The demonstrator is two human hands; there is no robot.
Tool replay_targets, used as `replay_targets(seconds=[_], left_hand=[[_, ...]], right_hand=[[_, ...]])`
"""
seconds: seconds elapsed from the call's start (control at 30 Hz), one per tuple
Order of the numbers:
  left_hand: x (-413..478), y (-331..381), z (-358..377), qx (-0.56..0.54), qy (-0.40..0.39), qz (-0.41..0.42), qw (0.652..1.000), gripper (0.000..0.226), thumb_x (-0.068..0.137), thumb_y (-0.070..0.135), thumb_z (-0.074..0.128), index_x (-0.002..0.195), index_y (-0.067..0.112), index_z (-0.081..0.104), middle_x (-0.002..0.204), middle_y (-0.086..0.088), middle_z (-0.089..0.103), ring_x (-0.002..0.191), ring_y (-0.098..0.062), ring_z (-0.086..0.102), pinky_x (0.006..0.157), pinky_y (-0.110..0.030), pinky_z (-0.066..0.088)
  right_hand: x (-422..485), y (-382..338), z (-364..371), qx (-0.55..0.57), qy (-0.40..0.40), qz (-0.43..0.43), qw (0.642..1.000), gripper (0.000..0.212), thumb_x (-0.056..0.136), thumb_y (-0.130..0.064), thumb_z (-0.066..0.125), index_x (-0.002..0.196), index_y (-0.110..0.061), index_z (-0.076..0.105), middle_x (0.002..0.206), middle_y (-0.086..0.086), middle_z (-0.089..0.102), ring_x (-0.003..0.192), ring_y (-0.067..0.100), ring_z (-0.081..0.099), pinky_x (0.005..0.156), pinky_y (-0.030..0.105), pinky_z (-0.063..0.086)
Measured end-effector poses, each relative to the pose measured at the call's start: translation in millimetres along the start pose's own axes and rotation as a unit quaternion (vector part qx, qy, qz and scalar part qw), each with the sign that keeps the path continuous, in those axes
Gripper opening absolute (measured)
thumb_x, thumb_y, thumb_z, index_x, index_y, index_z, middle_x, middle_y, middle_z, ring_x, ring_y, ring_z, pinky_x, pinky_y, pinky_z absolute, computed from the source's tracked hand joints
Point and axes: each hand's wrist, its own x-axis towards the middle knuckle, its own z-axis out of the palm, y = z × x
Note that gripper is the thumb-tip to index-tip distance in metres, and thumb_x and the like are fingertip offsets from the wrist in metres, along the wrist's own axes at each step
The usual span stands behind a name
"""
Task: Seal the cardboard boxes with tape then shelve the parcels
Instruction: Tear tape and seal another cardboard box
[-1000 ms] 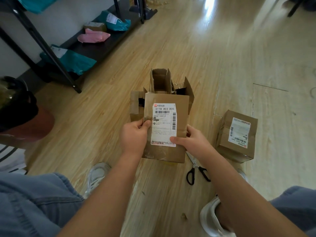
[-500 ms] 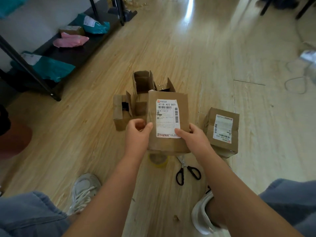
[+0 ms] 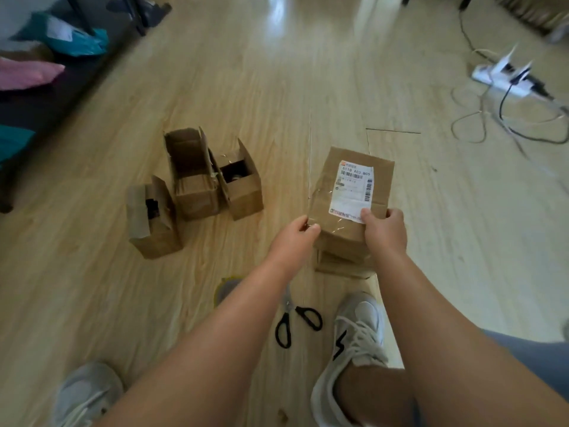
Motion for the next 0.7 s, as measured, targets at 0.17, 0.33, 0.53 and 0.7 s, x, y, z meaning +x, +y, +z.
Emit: replay_targets(seconds=[0.17, 0.33, 0.53, 0.7], left_hand=[[13.5, -2.3, 22.8, 0.007, -0.046, -0.016, 0.999, 0.051, 0.105, 0.025, 0.041, 0.154, 0.027, 0.029, 0.152, 0.008, 0.041, 0.134, -0.008, 0.039, 0.098, -0.023, 0.029], [16.4, -4.4, 18.0, 0.000, -0.059, -0.024, 0.998, 0.052, 0.106, 0.027, 0.041, 0.156, 0.028, 0.025, 0.158, 0.008, 0.032, 0.145, -0.012, 0.029, 0.106, -0.024, 0.024], [11.5, -10.3, -15.6, 0.017, 0.051, -0.015, 0.998, 0.050, 0.104, 0.028, 0.044, 0.153, 0.026, 0.033, 0.155, 0.000, 0.038, 0.137, -0.017, 0.041, 0.110, -0.036, 0.035], [11.4, -17.1, -66.0, 0.023, 0.149, -0.015, 0.988, 0.044, 0.103, 0.022, 0.047, 0.147, 0.023, 0.044, 0.146, 0.000, 0.049, 0.123, -0.015, 0.051, 0.097, -0.031, 0.044]], right_hand=[[19.9, 15.4, -4.0, -0.035, 0.043, 0.000, 0.998, 0.049, 0.100, -0.039, 0.055, 0.139, -0.011, 0.049, 0.135, 0.012, 0.053, 0.115, 0.032, 0.058, 0.094, 0.042, 0.048], [19.7, 16.2, -4.3, -0.069, 0.060, -0.013, 0.996, 0.056, 0.100, -0.039, 0.056, 0.145, -0.010, 0.042, 0.141, 0.013, 0.047, 0.123, 0.034, 0.054, 0.099, 0.046, 0.047], [-10.8, -13.2, 0.9, -0.061, 0.117, -0.180, 0.975, 0.046, 0.100, -0.023, 0.055, 0.143, -0.013, 0.045, 0.141, 0.009, 0.045, 0.126, 0.025, 0.048, 0.097, 0.042, 0.048], [-41.6, -38.1, 39.7, -0.048, 0.003, -0.258, 0.965, 0.040, 0.102, -0.023, 0.051, 0.142, -0.018, 0.048, 0.141, -0.001, 0.048, 0.127, 0.014, 0.046, 0.104, 0.033, 0.041]])
